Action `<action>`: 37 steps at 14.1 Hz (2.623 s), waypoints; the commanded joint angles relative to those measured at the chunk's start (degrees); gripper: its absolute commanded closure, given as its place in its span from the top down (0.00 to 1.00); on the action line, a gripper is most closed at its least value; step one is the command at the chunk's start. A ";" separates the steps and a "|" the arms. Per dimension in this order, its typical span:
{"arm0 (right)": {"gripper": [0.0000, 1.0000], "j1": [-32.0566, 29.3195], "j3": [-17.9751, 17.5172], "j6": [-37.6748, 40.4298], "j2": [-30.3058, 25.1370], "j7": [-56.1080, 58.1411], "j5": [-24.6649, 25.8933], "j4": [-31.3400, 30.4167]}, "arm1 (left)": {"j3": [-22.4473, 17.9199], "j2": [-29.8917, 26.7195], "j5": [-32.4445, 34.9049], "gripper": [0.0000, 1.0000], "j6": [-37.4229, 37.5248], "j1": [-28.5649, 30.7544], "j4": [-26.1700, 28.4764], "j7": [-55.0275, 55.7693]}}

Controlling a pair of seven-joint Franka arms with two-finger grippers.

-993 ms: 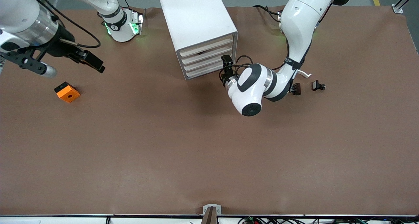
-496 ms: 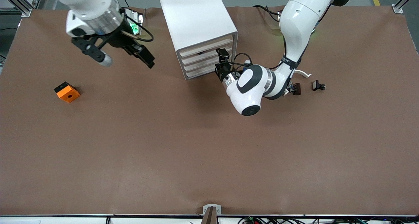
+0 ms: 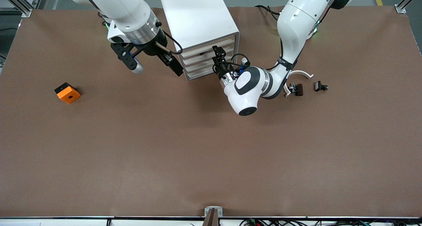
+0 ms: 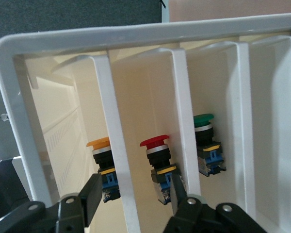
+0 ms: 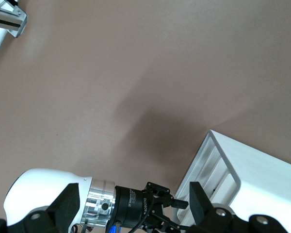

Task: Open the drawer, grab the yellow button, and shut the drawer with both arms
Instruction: 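Grasp the drawer handle with the left gripper while the right gripper approaches, then pull the drawer open with the left gripper while the right gripper reaches in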

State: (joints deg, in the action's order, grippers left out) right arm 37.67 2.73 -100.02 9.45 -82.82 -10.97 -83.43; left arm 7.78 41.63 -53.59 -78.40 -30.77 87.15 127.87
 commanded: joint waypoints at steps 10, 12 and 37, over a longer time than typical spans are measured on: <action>1.00 0.83 0.70 0.17 1.62 -0.41 -1.07 1.26 | 0.05 1.44 -4.33 0.17 0.70 -1.49 -0.40 4.40; 1.00 1.35 0.70 0.17 1.71 -0.41 -0.99 1.17 | -0.04 1.70 -4.77 0.00 0.70 -1.31 -0.49 4.66; 1.00 8.64 0.79 -1.85 4.25 -4.44 0.94 -0.85 | -0.74 3.73 -4.77 0.10 -8.44 10.38 -6.29 3.35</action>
State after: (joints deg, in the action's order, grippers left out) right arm 44.44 2.89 -101.73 13.15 -84.66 -10.88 -83.85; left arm 7.29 43.64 -57.93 -84.36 -20.63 82.87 132.65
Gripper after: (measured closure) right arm 0.000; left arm 0.859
